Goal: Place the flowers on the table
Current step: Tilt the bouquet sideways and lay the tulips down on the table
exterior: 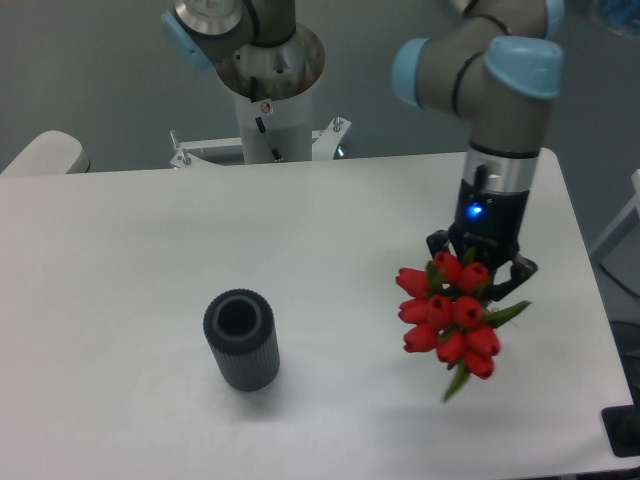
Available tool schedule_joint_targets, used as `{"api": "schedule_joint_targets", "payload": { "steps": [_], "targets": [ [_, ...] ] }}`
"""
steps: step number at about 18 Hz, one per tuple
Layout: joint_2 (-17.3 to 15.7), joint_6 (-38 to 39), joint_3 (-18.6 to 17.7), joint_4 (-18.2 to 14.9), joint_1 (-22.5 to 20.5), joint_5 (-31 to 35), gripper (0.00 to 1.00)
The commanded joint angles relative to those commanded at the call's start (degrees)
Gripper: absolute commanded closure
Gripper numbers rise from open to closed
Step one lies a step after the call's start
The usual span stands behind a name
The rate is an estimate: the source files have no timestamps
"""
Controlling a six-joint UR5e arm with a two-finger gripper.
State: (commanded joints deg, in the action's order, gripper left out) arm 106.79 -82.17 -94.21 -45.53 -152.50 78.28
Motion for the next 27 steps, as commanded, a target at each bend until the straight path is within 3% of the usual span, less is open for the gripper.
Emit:
{"api": "schedule_joint_targets", "payload": {
  "steps": [10, 16, 27],
  "targets": [
    [0.79, -0.19, -5.80, 0.53, 6.33, 17.16, 0.74],
    [3.68, 0.34, -7.21, 0.79, 8.62, 26.39, 0.74],
    [8.26, 0.43, -6.07, 0.79, 9.33, 27.54, 0.74]
  ]
}}
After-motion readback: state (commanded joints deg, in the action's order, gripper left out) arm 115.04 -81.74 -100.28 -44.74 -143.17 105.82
